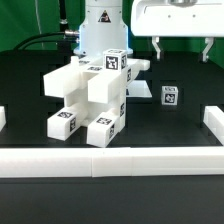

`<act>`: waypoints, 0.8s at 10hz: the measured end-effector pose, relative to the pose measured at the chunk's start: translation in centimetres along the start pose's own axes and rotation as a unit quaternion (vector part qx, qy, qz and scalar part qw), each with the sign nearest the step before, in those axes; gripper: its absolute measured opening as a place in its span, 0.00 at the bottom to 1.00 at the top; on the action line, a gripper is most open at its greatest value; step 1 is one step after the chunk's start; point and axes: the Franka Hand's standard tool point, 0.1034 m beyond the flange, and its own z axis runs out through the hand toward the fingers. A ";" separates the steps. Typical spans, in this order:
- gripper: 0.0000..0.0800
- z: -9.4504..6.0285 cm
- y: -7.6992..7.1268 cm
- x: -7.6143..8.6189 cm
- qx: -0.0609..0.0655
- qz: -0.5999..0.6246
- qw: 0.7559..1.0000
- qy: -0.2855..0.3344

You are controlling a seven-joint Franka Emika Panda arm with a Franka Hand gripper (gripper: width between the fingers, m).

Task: Assemble chair

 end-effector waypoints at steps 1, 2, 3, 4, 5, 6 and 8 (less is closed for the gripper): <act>0.81 0.0 0.0 0.0 0.000 0.000 1.000 -0.001; 0.81 0.0 0.0 0.0 0.000 0.000 1.000 -0.001; 0.81 0.0 0.0 0.0 -0.001 -0.001 1.000 -0.001; 0.81 0.1 0.1 -0.1 -0.001 -0.004 1.000 0.000; 0.81 0.3 0.7 -0.1 -0.002 -0.013 1.000 0.002; 0.81 0.7 1.4 0.1 -0.006 -0.024 1.000 0.002; 0.81 0.7 2.9 1.6 -0.006 -0.060 0.998 0.006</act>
Offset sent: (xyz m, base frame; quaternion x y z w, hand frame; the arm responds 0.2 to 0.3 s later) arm 0.0000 0.0000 0.0000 0.0000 0.0000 0.0000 1.0000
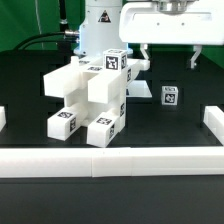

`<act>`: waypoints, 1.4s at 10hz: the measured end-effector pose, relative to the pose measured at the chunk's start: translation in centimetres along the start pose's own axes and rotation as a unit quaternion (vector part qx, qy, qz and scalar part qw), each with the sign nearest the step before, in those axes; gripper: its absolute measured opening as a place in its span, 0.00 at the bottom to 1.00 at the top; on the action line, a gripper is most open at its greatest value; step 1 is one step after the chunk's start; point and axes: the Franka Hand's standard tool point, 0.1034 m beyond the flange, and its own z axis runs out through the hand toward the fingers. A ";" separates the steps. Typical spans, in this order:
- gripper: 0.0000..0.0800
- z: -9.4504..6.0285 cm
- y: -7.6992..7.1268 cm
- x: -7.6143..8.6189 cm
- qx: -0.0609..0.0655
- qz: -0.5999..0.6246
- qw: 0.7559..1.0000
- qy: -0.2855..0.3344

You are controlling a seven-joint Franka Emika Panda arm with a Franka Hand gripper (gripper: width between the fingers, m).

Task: Assemble chair

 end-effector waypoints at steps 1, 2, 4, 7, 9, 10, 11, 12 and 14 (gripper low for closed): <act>0.81 0.0 1.2 0.8 -0.001 -0.014 1.000 0.000; 0.81 -0.2 1.7 1.7 -0.001 -0.023 1.000 0.002; 0.81 -0.3 2.2 3.4 0.001 -0.047 0.999 0.010; 0.81 -0.1 1.1 3.4 0.003 -0.036 0.999 0.010; 0.81 0.7 -0.9 1.0 0.007 -0.033 0.999 0.008; 0.81 1.1 -1.3 0.5 0.008 -0.036 0.999 0.011; 0.81 1.1 -1.2 0.6 0.007 -0.037 0.999 0.011; 0.81 1.1 -1.2 0.6 0.007 -0.037 0.999 0.011; 0.81 1.3 -1.3 0.5 0.007 -0.036 0.999 0.013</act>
Offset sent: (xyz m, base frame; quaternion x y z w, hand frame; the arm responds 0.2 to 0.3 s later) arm 0.0315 -0.0187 0.0028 0.0100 0.0035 -0.0596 0.9982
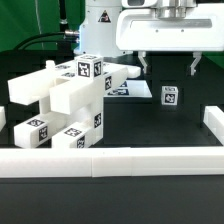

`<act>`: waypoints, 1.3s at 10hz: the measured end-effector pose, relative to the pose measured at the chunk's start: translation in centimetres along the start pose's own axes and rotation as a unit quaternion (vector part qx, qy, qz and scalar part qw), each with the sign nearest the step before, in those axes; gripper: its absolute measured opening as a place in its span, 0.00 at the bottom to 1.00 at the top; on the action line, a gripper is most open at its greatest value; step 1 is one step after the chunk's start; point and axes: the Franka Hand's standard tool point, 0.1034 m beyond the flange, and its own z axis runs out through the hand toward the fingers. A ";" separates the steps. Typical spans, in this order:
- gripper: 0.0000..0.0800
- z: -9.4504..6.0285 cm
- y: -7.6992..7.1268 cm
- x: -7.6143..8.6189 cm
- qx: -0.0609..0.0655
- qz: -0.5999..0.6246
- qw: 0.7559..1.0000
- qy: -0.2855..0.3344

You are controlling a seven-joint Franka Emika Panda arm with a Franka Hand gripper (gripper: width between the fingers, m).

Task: Assemble chair

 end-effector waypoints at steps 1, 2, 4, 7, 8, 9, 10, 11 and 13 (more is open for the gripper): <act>0.81 0.9 -0.4 -0.7 -0.003 -0.005 1.000 0.003; 0.81 1.8 -0.8 -1.5 -0.007 -0.012 1.000 0.001; 0.81 2.8 -0.8 -2.0 -0.011 -0.019 1.000 0.002; 0.81 4.2 -0.6 -3.0 -0.019 -0.028 0.999 0.001; 0.81 4.5 -0.4 -3.1 -0.021 -0.030 0.999 0.000; 0.81 4.6 -0.3 -3.3 -0.023 -0.030 0.999 -0.001; 0.81 4.7 -0.3 -3.3 -0.023 -0.030 0.999 -0.002; 0.69 4.7 -0.2 -3.4 -0.023 -0.030 0.999 -0.002; 0.46 4.7 -0.2 -3.3 -0.023 -0.032 0.999 -0.002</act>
Offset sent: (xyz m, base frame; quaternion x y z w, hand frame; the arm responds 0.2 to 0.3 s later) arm -0.0074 0.0079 -0.0189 -0.0039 0.0162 0.0066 0.9998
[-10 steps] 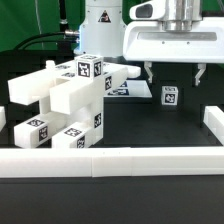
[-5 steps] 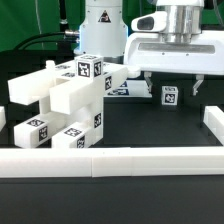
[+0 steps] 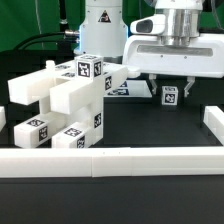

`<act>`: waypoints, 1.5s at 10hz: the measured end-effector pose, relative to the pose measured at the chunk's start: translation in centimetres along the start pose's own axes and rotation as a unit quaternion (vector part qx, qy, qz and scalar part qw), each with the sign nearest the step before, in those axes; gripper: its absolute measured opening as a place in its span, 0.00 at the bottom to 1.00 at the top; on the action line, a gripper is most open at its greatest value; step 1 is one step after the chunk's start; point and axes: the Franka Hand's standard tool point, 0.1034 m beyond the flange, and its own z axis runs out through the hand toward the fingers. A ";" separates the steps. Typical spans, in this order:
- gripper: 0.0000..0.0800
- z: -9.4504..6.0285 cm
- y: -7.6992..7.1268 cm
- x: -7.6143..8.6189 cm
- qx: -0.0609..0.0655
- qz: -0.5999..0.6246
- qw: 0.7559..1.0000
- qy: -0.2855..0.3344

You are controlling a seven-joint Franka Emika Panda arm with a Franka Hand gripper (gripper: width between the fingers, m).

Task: Assemble chair

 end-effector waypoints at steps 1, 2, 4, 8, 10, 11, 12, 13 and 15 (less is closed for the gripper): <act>0.35 0.0 0.0 0.0 0.000 -0.001 1.000 0.000; 0.35 0.0 0.1 0.1 0.000 -0.002 1.000 0.000; 0.35 -1.6 1.1 1.5 0.005 -0.016 1.000 -0.008; 0.36 -9.8 4.3 7.5 0.050 -0.029 0.998 -0.034; 0.36 -12.7 5.2 10.7 0.057 -0.018 0.996 -0.063; 0.36 -12.6 5.1 11.0 0.057 -0.018 0.997 -0.054; 0.36 -12.4 5.2 10.7 0.056 -0.018 0.997 -0.057; 0.36 -12.4 5.5 10.8 0.056 -0.029 0.997 -0.054; 0.36 -12.6 10.0 12.7 0.051 -0.083 0.995 -0.029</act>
Offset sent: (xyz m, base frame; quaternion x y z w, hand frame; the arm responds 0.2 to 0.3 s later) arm 0.0147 -0.0316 0.0499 0.0237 -0.0323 -0.0043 0.9992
